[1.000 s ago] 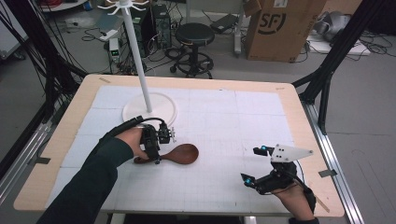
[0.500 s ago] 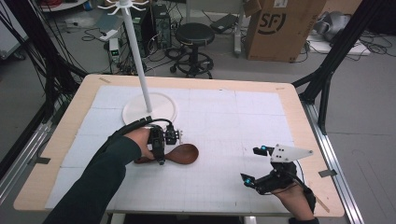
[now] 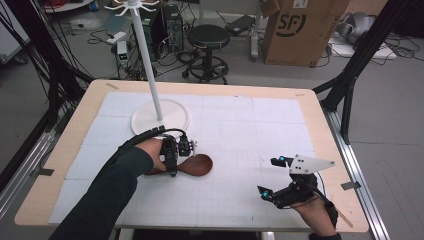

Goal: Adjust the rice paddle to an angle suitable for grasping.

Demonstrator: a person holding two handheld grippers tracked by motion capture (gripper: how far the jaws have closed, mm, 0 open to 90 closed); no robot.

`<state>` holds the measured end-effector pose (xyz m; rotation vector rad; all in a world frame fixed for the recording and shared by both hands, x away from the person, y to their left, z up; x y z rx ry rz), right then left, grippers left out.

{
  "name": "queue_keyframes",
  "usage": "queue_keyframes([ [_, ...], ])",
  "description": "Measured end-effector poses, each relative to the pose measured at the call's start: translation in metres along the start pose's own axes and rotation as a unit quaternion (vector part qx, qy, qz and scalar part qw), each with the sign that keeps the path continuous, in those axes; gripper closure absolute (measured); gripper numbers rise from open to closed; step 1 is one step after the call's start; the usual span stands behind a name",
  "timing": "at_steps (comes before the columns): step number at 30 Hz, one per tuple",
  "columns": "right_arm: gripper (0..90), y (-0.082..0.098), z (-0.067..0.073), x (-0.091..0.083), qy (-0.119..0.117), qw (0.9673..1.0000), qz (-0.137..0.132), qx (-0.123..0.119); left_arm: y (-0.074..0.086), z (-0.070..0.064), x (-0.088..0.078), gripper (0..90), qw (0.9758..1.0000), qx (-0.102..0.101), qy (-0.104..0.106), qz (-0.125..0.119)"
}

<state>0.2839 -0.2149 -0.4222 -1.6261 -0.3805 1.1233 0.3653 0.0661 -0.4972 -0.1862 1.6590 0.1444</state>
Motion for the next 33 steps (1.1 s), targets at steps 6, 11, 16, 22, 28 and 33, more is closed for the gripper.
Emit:
queue_keyframes([
  [6, 0.4, 0.0, -0.0005, -0.0002, 0.001, 1.0, -0.001, 0.0, -0.0002, 0.0006, 0.001, 65.8, 1.0, -0.003, 0.001, 0.003],
  [11, 0.4, 0.0003, -0.0001, -0.0002, 0.0, 1.0, 0.0, 0.0, -0.0009, 0.0011, 0.0018, 68.3, 1.0, -0.008, 0.001, -0.001],
  [16, 0.3, 0.0002, -0.0001, -0.0002, 0.0, 1.0, 0.0, -0.001, -0.0009, 0.0008, 0.0018, 68.3, 1.0, -0.006, -0.001, 0.003],
  [22, 0.3, 0.0001, 0.0001, -0.001, 0.001, 1.0, -0.001, -0.001, -0.0009, 0.0006, 0.0018, 68.3, 1.0, -0.006, -0.002, 0.004],
  [28, 0.4, 0.0004, -0.0001, -0.0015, 0.001, 1.0, -0.001, 0.0, -0.0013, -0.0008, 0.002, 75.7, 1.0, -0.007, -0.003, 0.005],
  [33, 0.3, 0.0007, 0.0004, -0.0005, 0.0, 1.0, 0.001, -0.001, -0.0017, -0.0012, 0.0016, 77.6, 0.9999, -0.005, -0.006, 0.007],
])
Point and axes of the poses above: each handheld gripper's, and its own axes: x roughly forward along the jaws, y roughly out of its underside, z roughly to its left, the point moved 9 cm from there along x, roughly forward along the jaws, and after that the axes turned 4 degrees about y, right-handed, at the moved point
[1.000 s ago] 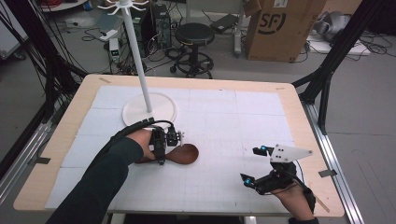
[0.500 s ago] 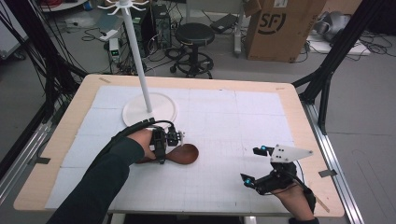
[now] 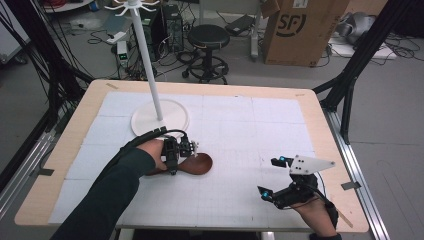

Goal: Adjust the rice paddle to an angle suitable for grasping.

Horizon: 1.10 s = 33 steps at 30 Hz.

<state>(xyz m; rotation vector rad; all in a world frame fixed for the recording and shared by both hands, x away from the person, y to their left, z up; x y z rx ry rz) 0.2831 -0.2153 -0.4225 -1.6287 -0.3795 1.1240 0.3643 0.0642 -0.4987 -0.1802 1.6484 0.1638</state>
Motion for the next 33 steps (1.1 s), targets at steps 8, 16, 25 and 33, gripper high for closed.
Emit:
queue_keyframes([
  [8, 0.3, 0.0, -0.001, 0.0, 0.002, 1.0, 0.0, 0.001, 0.0, -0.001, -0.001, 78.1, 1.0, 0.003, -0.004, 0.0],
  [16, 0.3, 0.001, -0.002, -0.001, 0.004, 1.0, 0.0, 0.001, -0.009, -0.008, -0.011, 78.3, 0.999, 0.008, 0.002, -0.043],
  [25, 0.3, 0.0, -0.002, 0.001, 0.002, 1.0, 0.0, -0.001, -0.021, -0.019, -0.019, 78.3, 0.9974, 0.034, 0.0, -0.063],
  [33, 0.3, 0.001, -0.003, 0.0, 0.003, 1.0, 0.0, 0.003, -0.038, -0.031, -0.029, 78.3, 0.994, 0.056, 0.007, -0.094],
])
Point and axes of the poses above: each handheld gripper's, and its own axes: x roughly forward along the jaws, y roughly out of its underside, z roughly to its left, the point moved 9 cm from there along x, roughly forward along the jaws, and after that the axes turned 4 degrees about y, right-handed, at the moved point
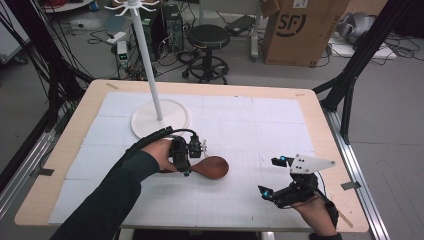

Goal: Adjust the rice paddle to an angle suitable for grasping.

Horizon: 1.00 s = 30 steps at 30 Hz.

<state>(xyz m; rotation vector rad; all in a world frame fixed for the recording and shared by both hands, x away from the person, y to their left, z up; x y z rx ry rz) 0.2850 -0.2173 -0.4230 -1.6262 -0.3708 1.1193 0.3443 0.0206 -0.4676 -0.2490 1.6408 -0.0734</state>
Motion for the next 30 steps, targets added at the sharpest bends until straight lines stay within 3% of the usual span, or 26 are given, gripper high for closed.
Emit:
queue_keyframes([
  [11, 0.3, 0.0, 0.0, -0.001, 0.0, 1.0, -0.001, -0.001, -0.026, -0.02, 0.009, 78.2, 0.9977, 0.063, 0.021, -0.012],
  [17, 0.3, 0.0, 0.0, -0.001, 0.0, 1.0, -0.001, -0.002, -0.033, -0.023, 0.014, 78.2, 0.9963, 0.082, 0.023, -0.015],
  [30, 0.3, 0.001, 0.0, -0.001, -0.001, 1.0, 0.0, -0.002, -0.047, -0.03, 0.031, 78.2, 0.9887, 0.145, 0.032, -0.024],
])
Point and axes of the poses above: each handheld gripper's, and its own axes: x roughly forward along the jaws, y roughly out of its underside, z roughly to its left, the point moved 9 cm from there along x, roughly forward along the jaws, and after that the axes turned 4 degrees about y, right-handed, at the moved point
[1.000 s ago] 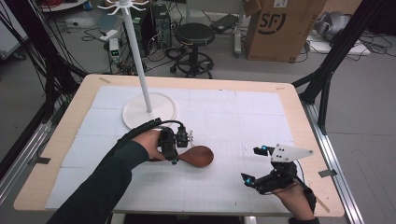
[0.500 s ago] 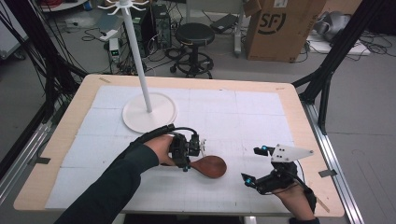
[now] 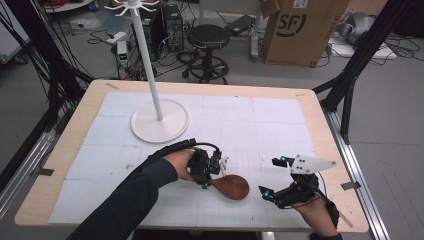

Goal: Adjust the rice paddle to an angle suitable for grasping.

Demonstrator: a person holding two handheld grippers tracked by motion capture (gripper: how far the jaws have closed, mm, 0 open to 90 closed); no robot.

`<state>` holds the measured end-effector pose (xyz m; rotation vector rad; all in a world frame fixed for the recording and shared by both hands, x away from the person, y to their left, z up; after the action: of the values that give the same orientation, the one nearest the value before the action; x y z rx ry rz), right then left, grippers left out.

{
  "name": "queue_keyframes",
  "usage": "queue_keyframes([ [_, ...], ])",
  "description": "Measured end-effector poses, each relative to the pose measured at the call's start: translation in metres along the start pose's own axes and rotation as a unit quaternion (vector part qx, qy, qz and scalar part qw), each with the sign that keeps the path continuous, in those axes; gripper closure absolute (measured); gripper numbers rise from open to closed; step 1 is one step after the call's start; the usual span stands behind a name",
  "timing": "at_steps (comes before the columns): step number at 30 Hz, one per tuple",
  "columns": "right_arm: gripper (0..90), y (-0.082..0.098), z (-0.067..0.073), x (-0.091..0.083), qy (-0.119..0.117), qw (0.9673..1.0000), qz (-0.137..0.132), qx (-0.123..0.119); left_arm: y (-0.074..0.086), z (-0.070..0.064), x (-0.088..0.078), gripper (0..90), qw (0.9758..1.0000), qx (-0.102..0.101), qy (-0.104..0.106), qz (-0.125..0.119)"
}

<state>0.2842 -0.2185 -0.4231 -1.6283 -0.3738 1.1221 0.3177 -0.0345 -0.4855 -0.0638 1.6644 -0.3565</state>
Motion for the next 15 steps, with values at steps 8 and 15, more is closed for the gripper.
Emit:
queue_keyframes([
  [8, 0.3, 0.0004, 0.0001, -0.0003, 0.0, 1.0, 0.001, 0.002, -0.0015, 0.0013, 0.0055, 78.1, 0.9995, 0.03, -0.001, -0.002],
  [15, 0.3, 0.0001, 0.0002, 0.0003, 0.0, 1.0, 0.0, 0.0, -0.0015, 0.003, 0.0083, 78.0, 0.999, 0.043, -0.006, 0.001],
])
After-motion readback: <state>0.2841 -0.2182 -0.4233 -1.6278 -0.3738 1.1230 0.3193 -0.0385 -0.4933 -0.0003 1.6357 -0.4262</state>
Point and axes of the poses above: each handheld gripper's, and its own axes: x roughly forward along the jaws, y roughly out of its underside, z roughly to its left, the point moved 9 cm from there along x, roughly forward along the jaws, and after that the axes turned 4 degrees about y, right-handed, at the moved point
